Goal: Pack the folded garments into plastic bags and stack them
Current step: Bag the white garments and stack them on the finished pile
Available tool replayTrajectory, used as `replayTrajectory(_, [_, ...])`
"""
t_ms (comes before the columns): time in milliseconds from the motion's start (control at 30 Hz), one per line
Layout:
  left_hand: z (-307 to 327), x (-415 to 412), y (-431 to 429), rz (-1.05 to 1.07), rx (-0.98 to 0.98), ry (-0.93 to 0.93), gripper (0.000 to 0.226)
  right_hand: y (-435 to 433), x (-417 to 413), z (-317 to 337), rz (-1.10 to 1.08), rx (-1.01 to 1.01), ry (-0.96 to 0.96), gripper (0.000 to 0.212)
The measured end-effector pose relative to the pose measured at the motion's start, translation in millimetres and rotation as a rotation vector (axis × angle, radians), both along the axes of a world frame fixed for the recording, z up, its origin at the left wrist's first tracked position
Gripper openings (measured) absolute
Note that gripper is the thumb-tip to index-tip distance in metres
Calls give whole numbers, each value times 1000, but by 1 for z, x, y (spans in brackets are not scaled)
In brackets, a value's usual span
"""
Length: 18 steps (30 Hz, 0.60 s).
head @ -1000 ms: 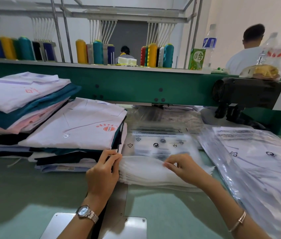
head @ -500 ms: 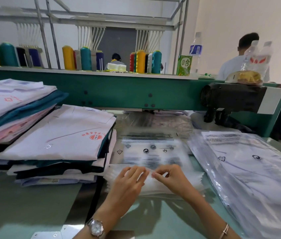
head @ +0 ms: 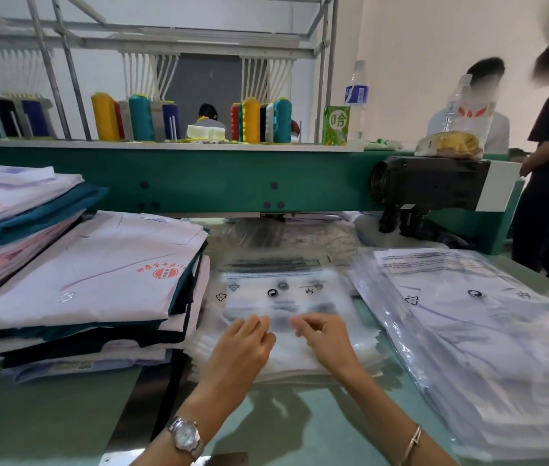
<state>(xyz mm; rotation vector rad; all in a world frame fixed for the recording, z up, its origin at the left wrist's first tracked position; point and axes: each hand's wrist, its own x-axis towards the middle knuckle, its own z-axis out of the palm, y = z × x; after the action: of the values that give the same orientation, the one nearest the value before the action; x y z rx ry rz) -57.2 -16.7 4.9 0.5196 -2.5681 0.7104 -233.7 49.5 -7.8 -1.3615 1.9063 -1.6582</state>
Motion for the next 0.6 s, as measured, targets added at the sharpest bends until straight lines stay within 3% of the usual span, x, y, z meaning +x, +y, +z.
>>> replayTrajectory(133, [-9,1,7,-21,111,-147,54,1,1,4,-225,-267,-3,9])
replayTrajectory(267, [-9,5,5,158,221,-195,87,3,13,7,-237,-498,123,18])
replayTrajectory(433, [-25,3,2,221,255,-259,60,1,20,1,-211,-616,465,21])
replayTrajectory(500, [-29,1,2,196,230,-232,57,1,20,-3,-179,-606,665,22])
replayTrajectory(600, [-31,2,0,212,227,-252,56,3,20,-6,-129,-566,815,22])
